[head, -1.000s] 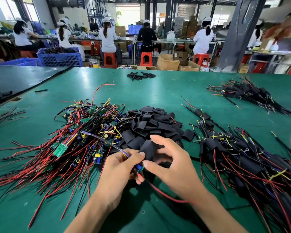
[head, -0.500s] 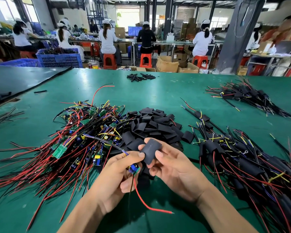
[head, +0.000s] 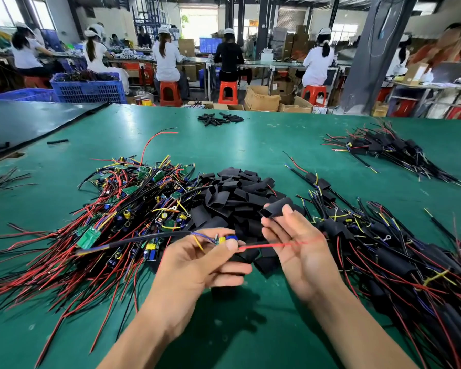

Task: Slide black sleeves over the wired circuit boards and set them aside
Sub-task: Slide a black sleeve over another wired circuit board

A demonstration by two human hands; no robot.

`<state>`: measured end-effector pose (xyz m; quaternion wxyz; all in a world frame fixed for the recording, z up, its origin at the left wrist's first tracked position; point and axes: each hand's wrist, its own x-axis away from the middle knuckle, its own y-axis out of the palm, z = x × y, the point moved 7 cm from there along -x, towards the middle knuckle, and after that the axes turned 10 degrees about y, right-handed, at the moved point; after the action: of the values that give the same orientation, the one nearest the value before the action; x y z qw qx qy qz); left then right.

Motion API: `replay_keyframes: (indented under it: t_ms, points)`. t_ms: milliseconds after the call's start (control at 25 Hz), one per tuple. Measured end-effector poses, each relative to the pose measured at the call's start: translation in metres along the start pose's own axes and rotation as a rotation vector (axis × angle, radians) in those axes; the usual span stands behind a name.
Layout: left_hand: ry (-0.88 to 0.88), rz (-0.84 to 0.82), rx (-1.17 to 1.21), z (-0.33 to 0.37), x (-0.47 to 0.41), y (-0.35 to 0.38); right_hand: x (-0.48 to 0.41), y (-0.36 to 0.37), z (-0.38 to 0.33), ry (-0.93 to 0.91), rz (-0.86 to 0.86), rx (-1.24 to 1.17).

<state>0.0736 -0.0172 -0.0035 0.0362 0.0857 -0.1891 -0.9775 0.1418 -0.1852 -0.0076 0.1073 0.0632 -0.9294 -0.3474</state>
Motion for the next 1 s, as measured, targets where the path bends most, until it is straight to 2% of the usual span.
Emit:
replay_keyframes:
  t_ms: [200, 520, 680, 800, 1000]
  points:
    - [0.148, 0.172, -0.096, 0.009, -0.008, -0.026, -0.001, -0.014, -0.006, -0.039, 0.134, -0.062]
    - [0.164, 0.168, -0.123, 0.007, -0.01, -0.038, 0.0, -0.025, -0.013, -0.063, 0.239, -0.051]
    - [0.171, 0.162, -0.06, 0.009, -0.012, -0.039, 0.001, -0.028, -0.013, -0.056, 0.276, -0.001]
    - [0.179, 0.143, -0.029, 0.011, -0.012, -0.037, 0.001, -0.026, -0.013, -0.059, 0.259, 0.029]
    - [0.187, 0.134, -0.045, 0.013, -0.012, -0.036, 0.004, -0.011, -0.013, -0.061, 0.128, 0.002]
